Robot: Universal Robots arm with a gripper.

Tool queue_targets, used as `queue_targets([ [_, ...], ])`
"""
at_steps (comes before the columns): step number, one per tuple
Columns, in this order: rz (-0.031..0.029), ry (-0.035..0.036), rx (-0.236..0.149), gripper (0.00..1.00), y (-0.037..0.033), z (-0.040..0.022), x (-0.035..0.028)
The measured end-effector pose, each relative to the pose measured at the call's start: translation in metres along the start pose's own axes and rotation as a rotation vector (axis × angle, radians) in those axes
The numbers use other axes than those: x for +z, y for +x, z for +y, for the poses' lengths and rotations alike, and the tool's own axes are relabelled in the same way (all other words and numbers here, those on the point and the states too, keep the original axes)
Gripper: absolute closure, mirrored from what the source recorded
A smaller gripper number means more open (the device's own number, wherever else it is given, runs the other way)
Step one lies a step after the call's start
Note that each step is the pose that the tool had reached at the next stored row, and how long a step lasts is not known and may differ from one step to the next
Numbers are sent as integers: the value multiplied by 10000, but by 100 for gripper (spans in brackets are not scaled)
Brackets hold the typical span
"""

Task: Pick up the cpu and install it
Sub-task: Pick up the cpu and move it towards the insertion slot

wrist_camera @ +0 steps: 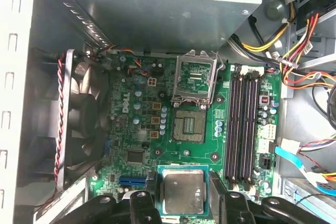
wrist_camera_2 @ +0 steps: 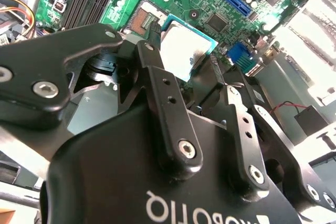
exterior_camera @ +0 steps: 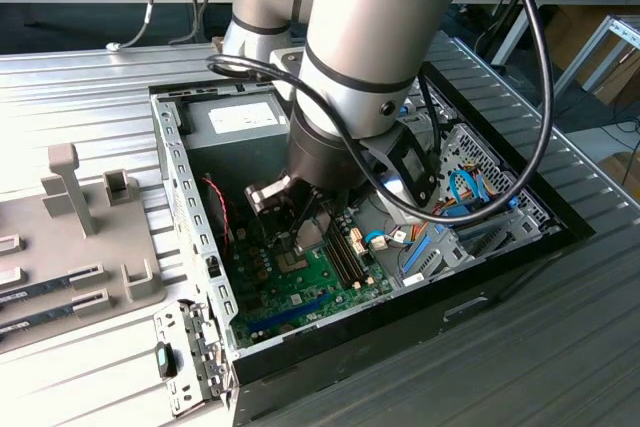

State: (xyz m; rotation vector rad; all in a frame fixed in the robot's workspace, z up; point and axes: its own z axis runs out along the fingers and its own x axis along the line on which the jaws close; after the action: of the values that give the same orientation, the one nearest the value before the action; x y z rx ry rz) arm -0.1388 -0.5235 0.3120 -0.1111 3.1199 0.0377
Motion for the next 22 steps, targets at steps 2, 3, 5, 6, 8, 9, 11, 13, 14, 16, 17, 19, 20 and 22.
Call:
queue_targets([
  [2,0,0,0,53,-5,-1,4],
  [3,0,-1,0,53,-7,-2,6],
  [5,1,0,0,53,-15,-3,12],
  [6,0,0,0,53,-20,-4,16],
  [8,1,0,0,53,-25,-6,21],
  [9,1,0,0,53,-27,-6,23],
  [11,0,-1,0,53,-31,-8,29],
  [13,1,0,-1,53,-36,-8,35],
  [14,1,0,0,53,-37,-9,37],
  [16,1,0,0,53,-42,-9,43],
  [17,1,0,0,53,-43,-10,46],
  [19,0,0,0,53,-46,-10,51],
  [20,0,0,0,53,-48,-10,54],
  [22,0,0,0,53,-51,-11,59],
])
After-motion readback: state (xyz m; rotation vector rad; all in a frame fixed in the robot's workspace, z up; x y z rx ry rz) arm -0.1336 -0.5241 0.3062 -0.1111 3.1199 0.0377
